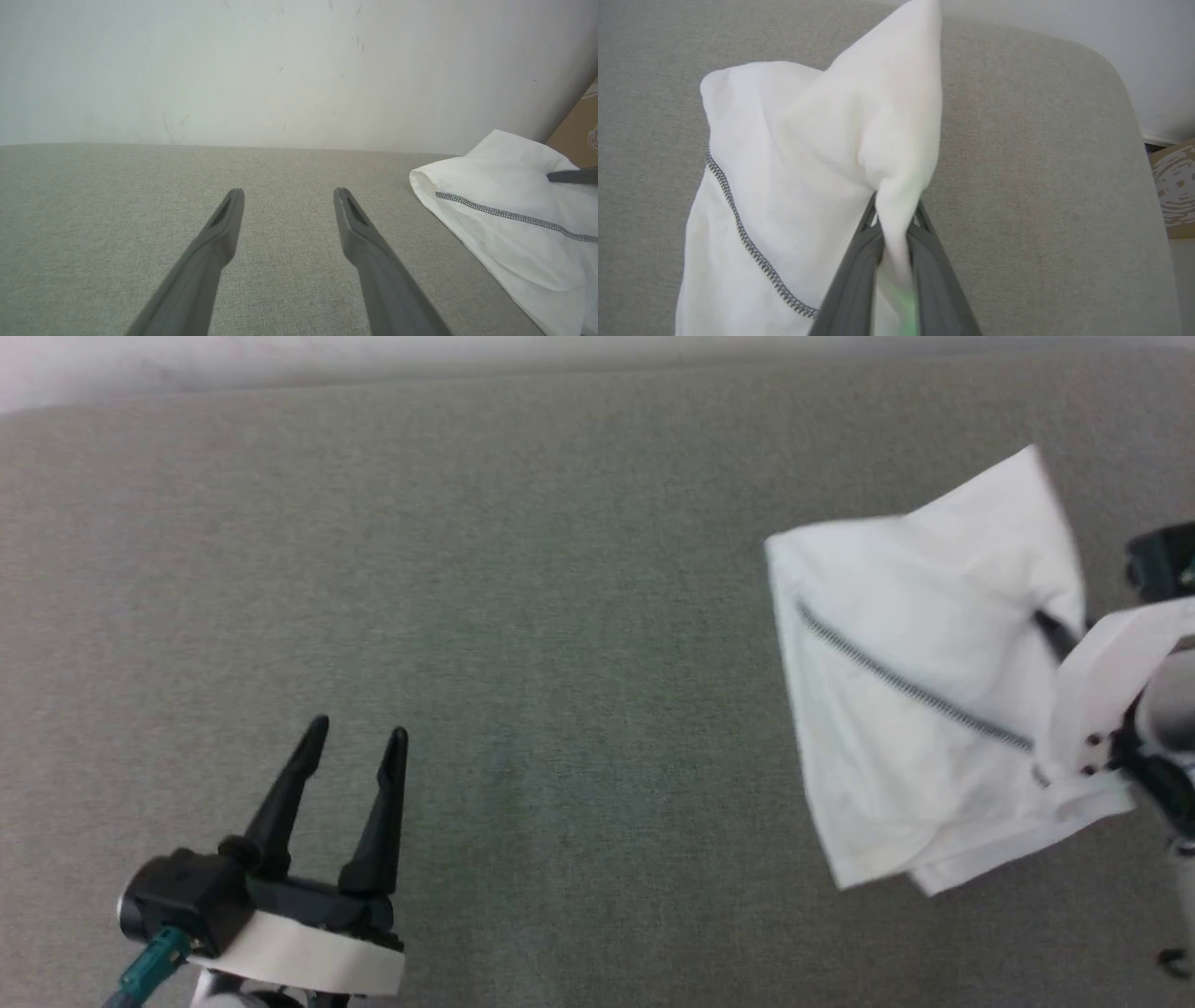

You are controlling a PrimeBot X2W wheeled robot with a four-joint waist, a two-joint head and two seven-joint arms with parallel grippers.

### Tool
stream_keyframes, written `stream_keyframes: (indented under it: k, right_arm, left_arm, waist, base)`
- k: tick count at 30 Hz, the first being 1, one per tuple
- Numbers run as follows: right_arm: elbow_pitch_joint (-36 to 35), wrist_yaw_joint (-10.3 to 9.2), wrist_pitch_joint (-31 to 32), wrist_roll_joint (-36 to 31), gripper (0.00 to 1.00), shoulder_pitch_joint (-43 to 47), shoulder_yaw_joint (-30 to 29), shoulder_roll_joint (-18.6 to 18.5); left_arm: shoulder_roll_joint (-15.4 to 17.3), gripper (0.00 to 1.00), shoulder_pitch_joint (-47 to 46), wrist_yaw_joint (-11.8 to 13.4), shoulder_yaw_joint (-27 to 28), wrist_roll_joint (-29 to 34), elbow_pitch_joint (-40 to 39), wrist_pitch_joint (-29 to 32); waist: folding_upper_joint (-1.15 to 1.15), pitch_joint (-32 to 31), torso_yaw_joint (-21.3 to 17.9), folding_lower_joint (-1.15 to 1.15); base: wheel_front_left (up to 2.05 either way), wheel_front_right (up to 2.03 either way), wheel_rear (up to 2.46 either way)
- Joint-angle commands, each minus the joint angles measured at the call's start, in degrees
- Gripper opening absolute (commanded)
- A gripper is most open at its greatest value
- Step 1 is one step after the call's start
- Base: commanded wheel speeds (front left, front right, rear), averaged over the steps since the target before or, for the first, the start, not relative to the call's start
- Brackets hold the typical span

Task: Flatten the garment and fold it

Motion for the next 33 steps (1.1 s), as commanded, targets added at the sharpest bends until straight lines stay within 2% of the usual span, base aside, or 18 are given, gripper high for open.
stream_keyframes:
  k: [1, 9, 18, 27, 33]
  right_arm:
    - [-0.7, -0.12, 0.5, -0.7, 0.0, -1.6, -0.3, -1.5]
    - [-2.7, -0.12, 2.9, -2.6, 0.0, -6.0, 0.3, -8.6]
    - [-2.0, -0.12, 1.0, -4.2, 0.0, -8.7, 0.5, -13.3]
    - [0.5, -0.12, -4.2, -7.8, 0.0, -11.1, 0.8, -17.0]
    - [2.5, -0.12, -6.3, -9.9, 0.0, -12.6, 1.0, -19.4]
  left_arm:
    - [0.6, 1.0, -1.5, 0.2, 0.3, 0.6, -0.6, 0.1]
    - [3.0, 1.0, -4.0, 0.3, 1.3, 1.4, -4.0, 1.4]
    - [5.3, 1.0, -5.4, 0.4, 1.8, 1.8, -7.1, 3.5]
    - [7.4, 1.0, -6.9, 0.1, 1.9, 2.4, -9.9, 5.3]
    - [8.0, 1.0, -7.8, 0.0, 2.7, 2.5, -12.0, 4.0]
  waist:
    - [0.0, 2.7, -2.3, -0.01]
    - [0.0, 7.4, -6.6, -0.01]
    - [0.0, 12.2, -10.9, -0.01]
    - [0.0, 16.5, -12.3, -0.01]
    - [0.0, 18.1, -12.3, -0.01]
  base:
    - [0.0, 0.0, 0.0]
    - [0.0, 0.0, 0.0]
    - [0.0, 0.0, 0.0]
    - [0.0, 0.0, 0.0]
    - [0.0, 0.0, 0.0]
